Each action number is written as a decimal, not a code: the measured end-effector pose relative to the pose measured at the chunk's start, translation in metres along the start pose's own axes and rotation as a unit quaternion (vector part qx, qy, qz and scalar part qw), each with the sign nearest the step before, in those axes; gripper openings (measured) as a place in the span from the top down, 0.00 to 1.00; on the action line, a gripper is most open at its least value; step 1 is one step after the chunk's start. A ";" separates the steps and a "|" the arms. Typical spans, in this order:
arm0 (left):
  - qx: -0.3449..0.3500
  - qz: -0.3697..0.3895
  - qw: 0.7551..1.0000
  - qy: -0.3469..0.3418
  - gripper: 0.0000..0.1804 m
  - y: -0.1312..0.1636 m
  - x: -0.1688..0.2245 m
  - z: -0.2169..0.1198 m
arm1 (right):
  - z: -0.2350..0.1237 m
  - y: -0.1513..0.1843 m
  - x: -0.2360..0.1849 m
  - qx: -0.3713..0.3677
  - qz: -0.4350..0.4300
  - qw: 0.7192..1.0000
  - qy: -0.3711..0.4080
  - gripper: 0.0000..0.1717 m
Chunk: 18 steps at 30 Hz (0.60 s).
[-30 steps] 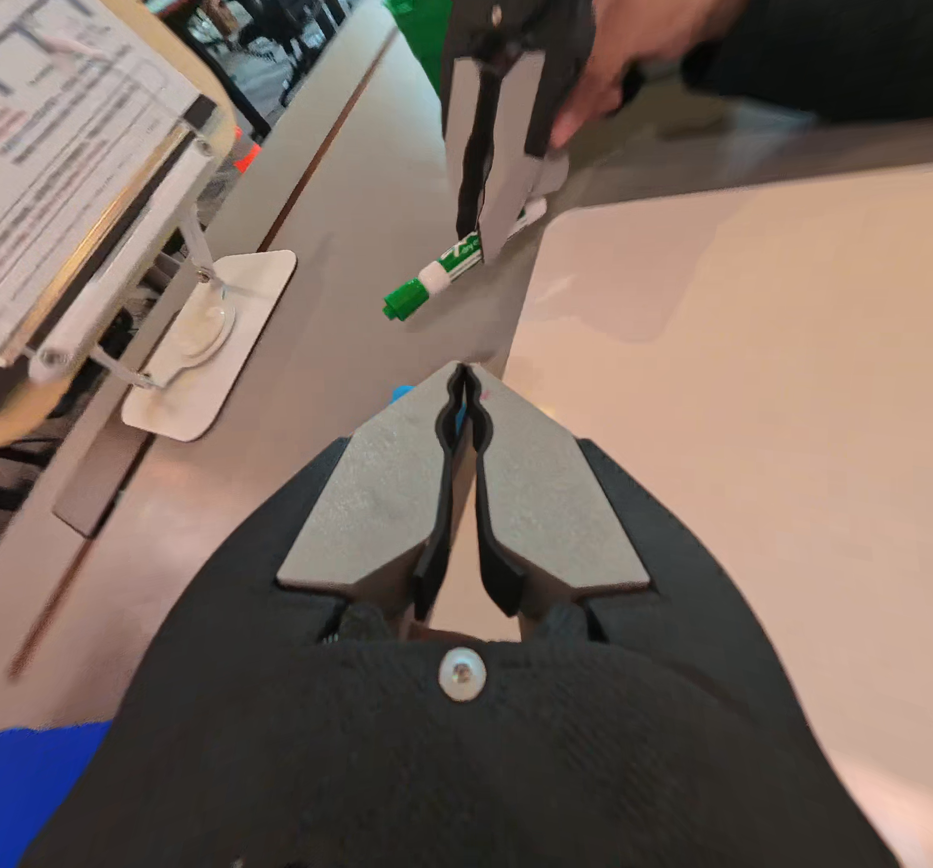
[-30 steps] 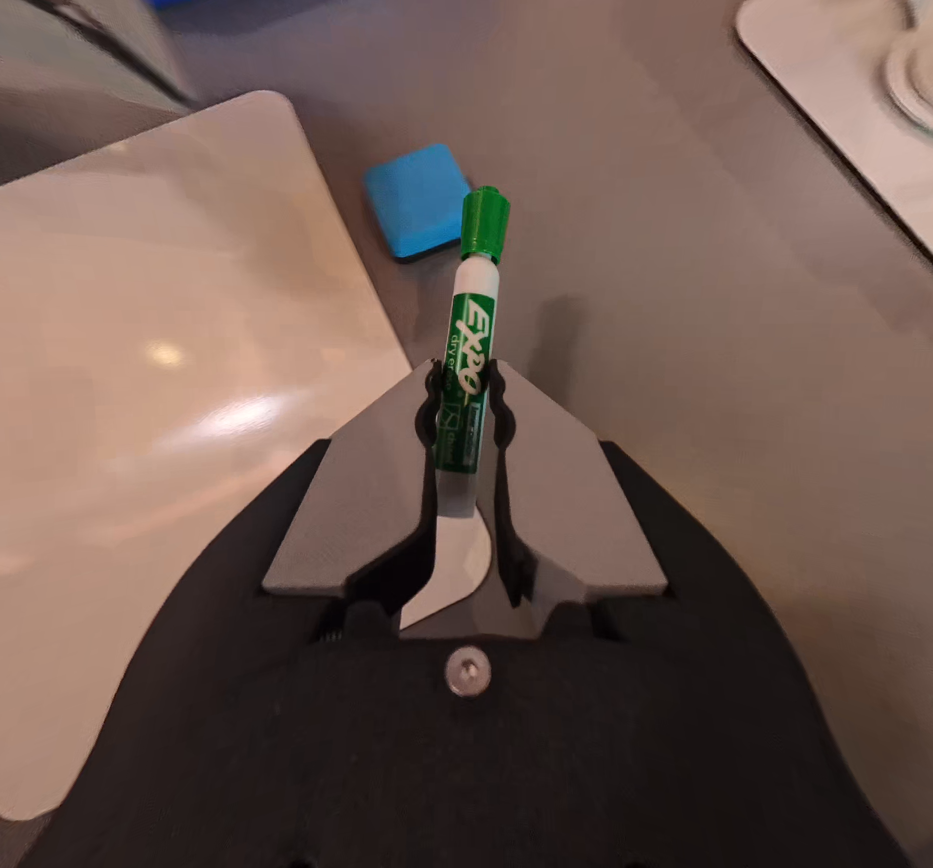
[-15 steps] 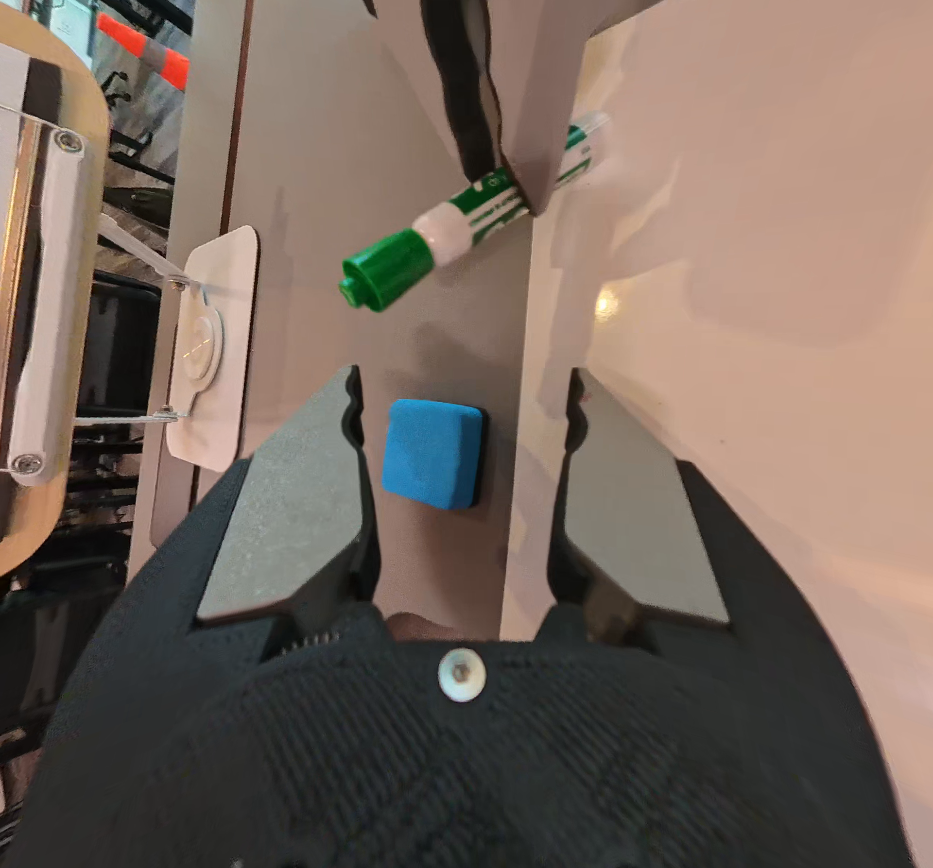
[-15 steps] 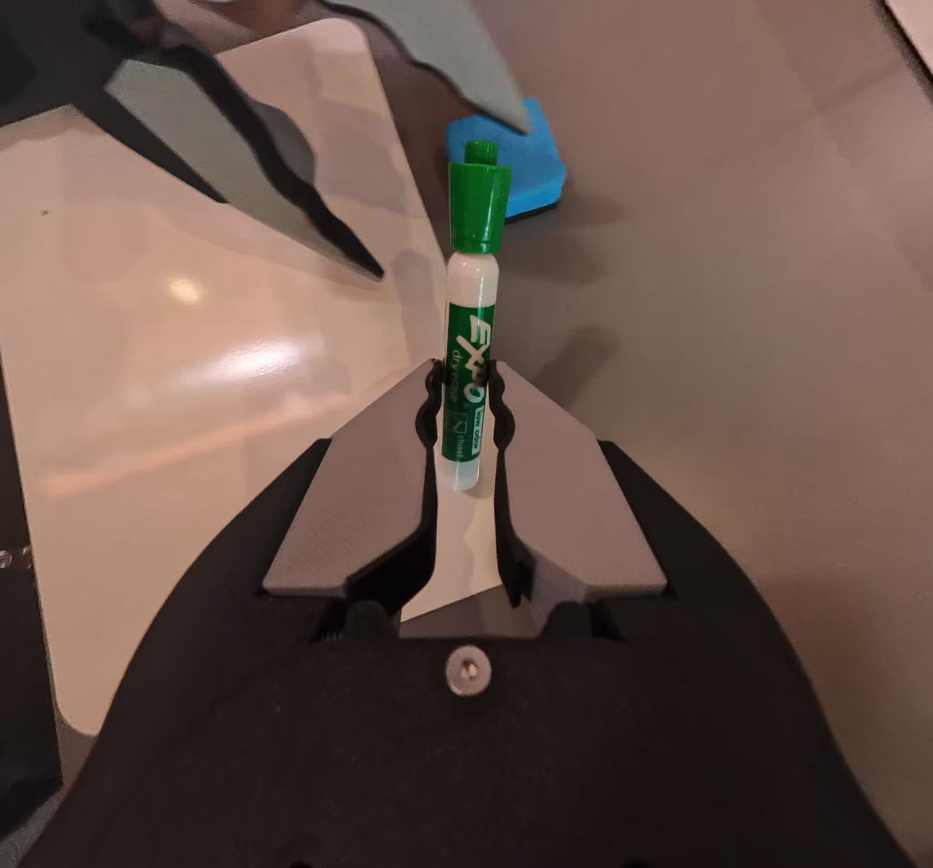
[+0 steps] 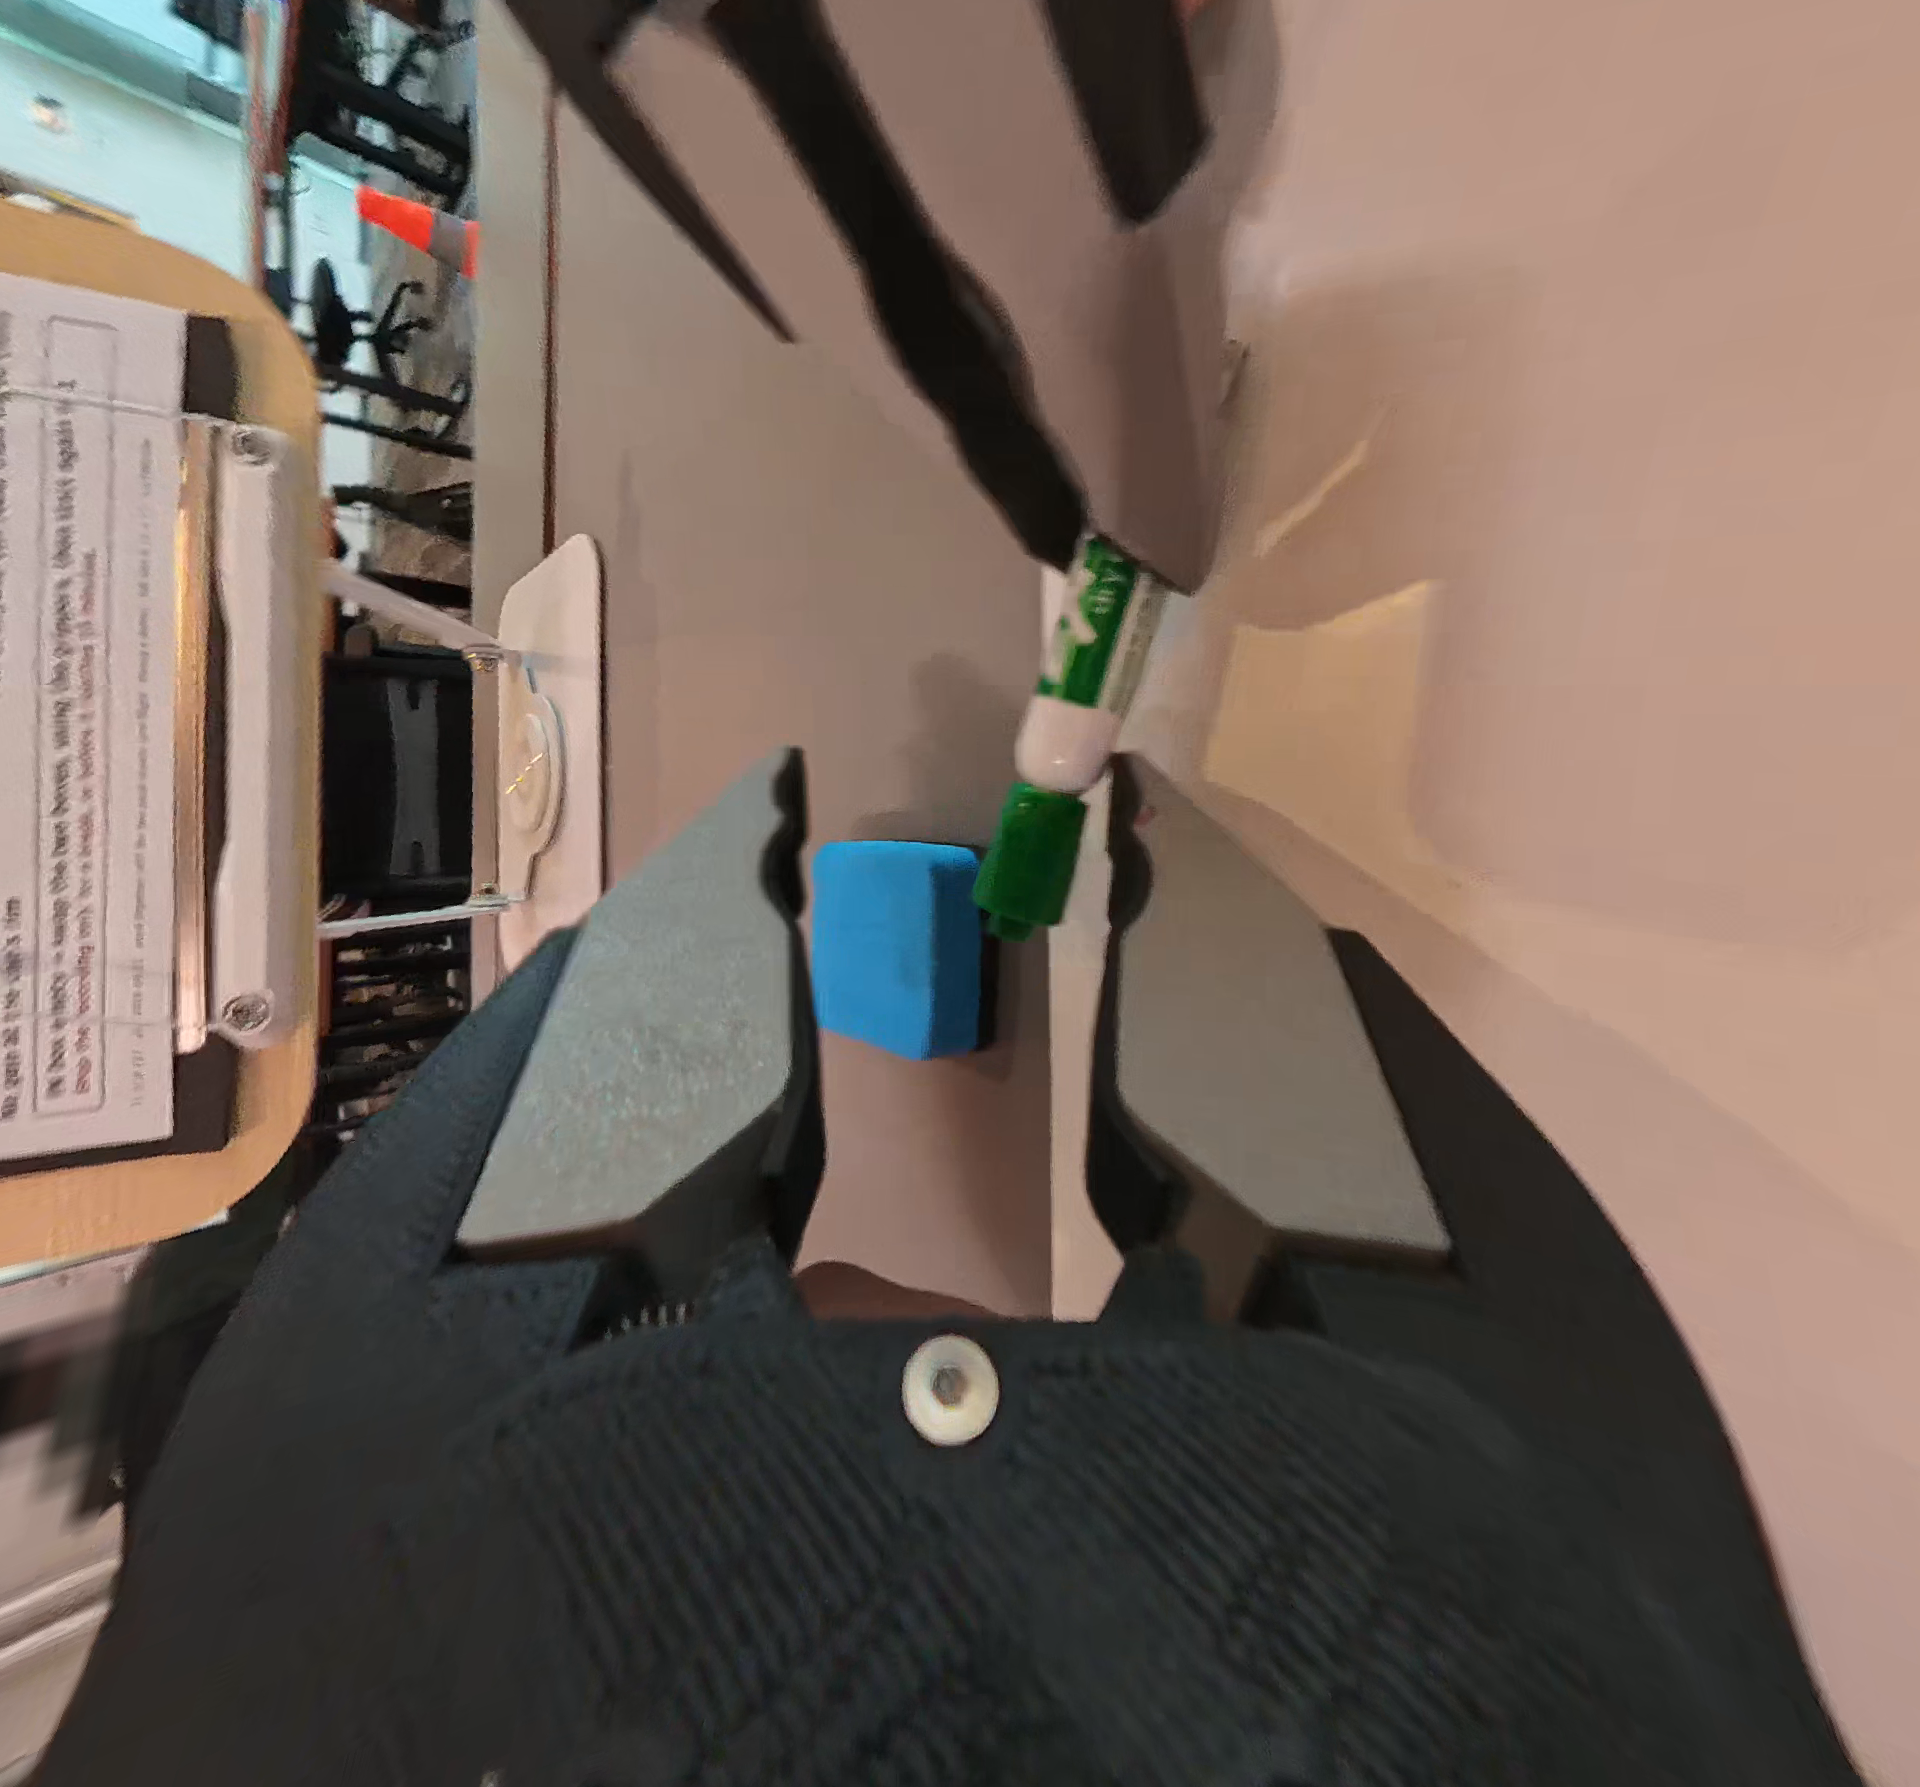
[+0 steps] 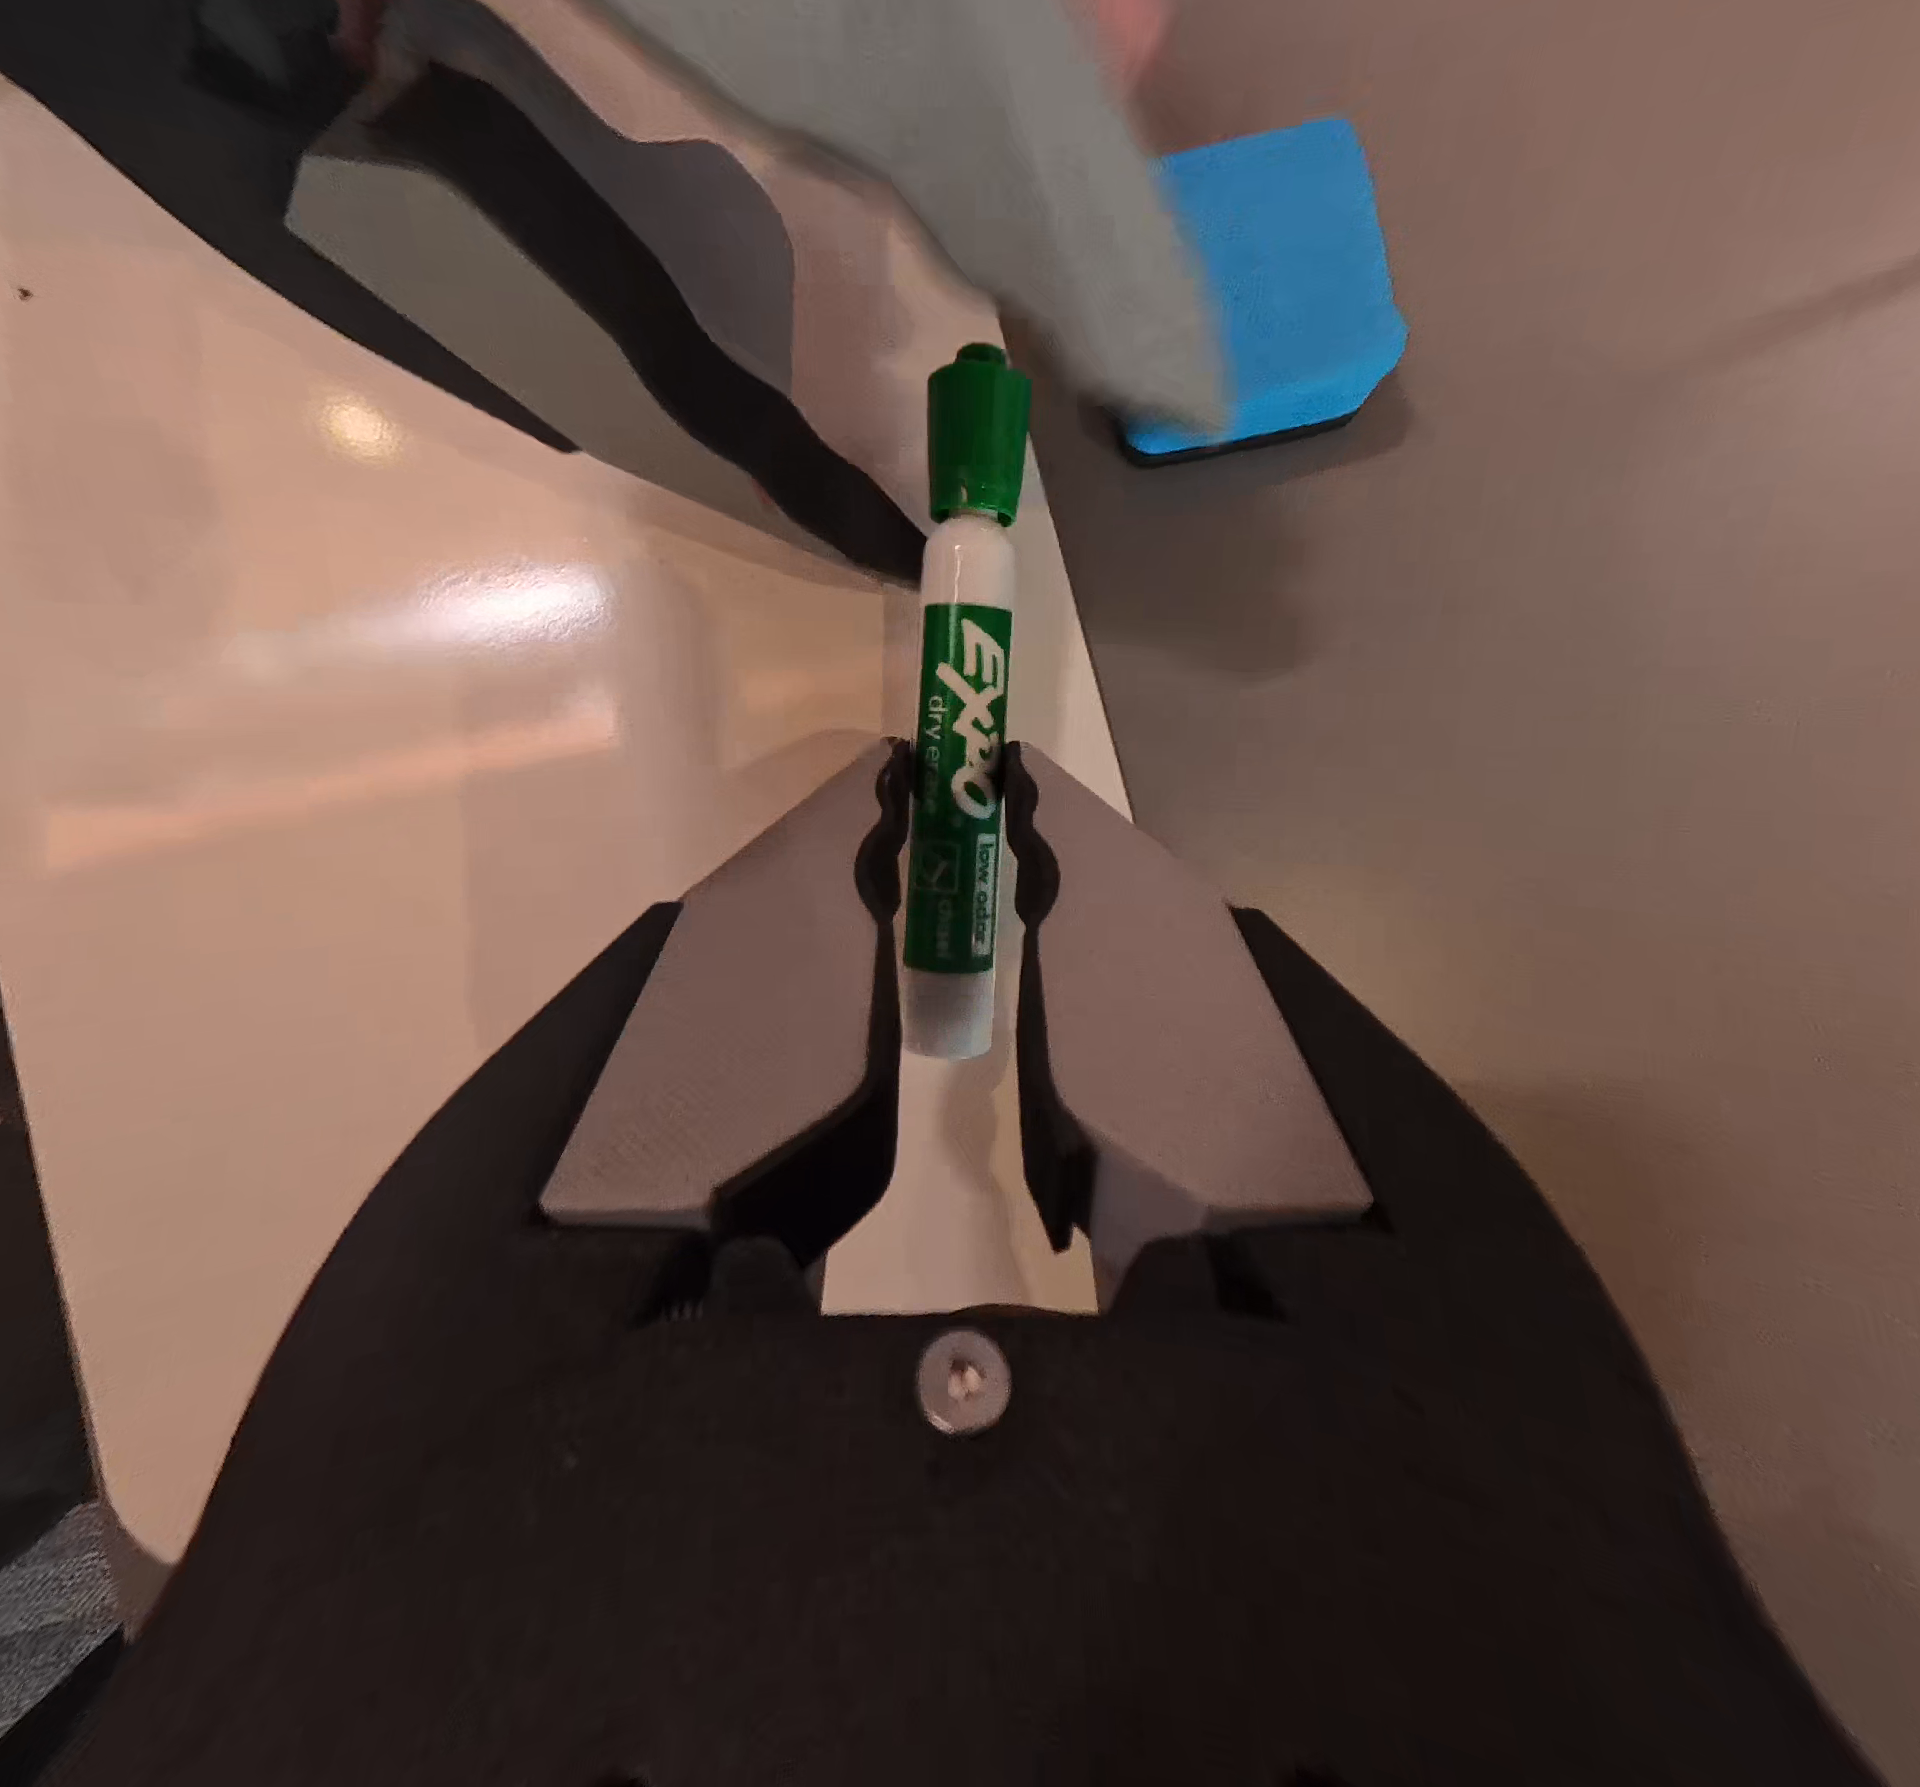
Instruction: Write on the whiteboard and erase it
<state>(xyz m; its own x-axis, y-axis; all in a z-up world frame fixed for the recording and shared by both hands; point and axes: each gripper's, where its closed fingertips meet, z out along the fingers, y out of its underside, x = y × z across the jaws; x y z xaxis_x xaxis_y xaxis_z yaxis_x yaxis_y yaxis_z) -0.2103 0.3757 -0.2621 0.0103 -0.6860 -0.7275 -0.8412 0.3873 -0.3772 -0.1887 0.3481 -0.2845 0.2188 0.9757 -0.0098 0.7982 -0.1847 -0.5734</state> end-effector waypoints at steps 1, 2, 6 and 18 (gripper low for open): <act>-0.005 0.013 1.000 0.016 0.79 0.002 0.007 0.001 | 0.000 -0.002 0.000 0.002 0.001 1.000 0.001 0.91; -0.012 0.023 0.999 0.029 0.86 0.004 0.014 0.003 | -0.001 -0.004 -0.003 0.009 0.003 1.000 -0.007 0.91; -0.039 0.035 0.998 0.017 0.89 0.013 0.013 0.007 | -0.010 -0.009 -0.005 0.033 0.008 0.999 -0.021 0.91; 0.022 -0.096 0.995 0.027 0.93 0.011 -0.005 0.001 | -0.050 -0.048 0.017 0.189 0.032 0.981 0.022 0.87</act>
<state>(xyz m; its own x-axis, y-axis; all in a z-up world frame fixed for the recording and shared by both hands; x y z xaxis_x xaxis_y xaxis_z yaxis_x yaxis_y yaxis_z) -0.2188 0.3838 -0.2635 0.1382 -0.7811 -0.6090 -0.8019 0.2727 -0.5317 -0.1957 0.3675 -0.2161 0.2934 0.9557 -0.0252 0.5178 -0.1810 -0.8361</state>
